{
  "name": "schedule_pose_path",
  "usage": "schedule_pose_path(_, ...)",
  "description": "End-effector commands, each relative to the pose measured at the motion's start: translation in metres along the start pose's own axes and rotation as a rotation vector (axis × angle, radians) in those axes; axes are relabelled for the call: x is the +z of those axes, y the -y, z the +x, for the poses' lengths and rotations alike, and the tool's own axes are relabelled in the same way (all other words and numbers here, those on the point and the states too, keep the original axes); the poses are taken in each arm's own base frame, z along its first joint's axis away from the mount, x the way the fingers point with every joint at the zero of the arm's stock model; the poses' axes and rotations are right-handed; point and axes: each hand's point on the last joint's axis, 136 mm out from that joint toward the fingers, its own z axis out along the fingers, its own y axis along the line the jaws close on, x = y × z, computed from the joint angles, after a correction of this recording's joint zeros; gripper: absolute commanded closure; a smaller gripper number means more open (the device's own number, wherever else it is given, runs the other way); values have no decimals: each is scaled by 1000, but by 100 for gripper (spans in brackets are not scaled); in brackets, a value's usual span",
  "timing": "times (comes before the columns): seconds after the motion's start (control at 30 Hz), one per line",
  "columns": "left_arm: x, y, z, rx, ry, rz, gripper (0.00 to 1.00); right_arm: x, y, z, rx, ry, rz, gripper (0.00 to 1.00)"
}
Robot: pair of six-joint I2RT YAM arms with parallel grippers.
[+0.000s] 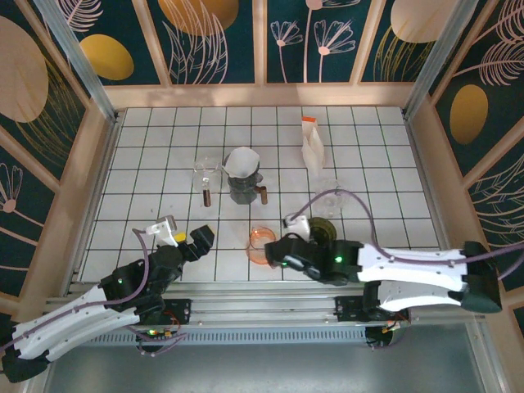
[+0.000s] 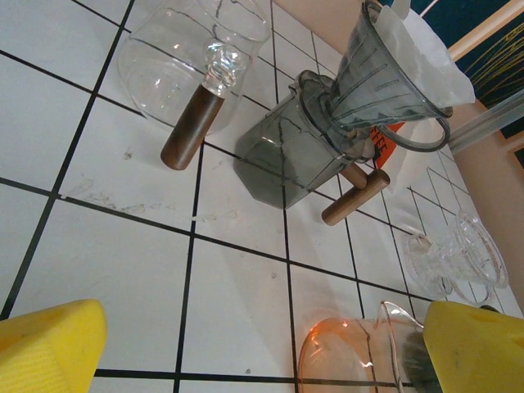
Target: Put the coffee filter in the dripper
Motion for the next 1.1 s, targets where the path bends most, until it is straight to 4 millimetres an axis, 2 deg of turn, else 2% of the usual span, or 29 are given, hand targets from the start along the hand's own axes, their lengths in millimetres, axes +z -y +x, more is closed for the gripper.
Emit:
schedule_pose_path(0.0,1,-6,2,-5,9,-15,1,-6,62,3,152,40,161,25)
schedule_pose_path(0.13,2,-7,4,-10,5,-14,1,-16,95,-4,266,98,202,24)
schedule_pose_path(0.23,3,-7,5,-11,0,-14,1,-13,113,-4,291,92,264,24)
schedule_pose_path(0.4,2,-9,5,-12,3,-20,1,-10,132,3,314,76,347,23)
schedule_pose_path(0.53,1,-10,4,-19,9,-18,1,-7,138,14,330,43,365,23)
schedule_pose_path(0.6,2,-10,4,-18,12,-19,1,-1,135,19,325,18,341,23)
schedule_pose_path(0.73,2,-10,4,-15,14,-23,1,12,114,17,323,-11,239,23)
schedule_pose_path(0.97,2,-12,4,-13,14,-30,1,34,79,-12,275,22,132,24)
schedule_pose_path(1.07,2,-12,4,-12,11,-31,1,44,77,-25,258,32,134,24)
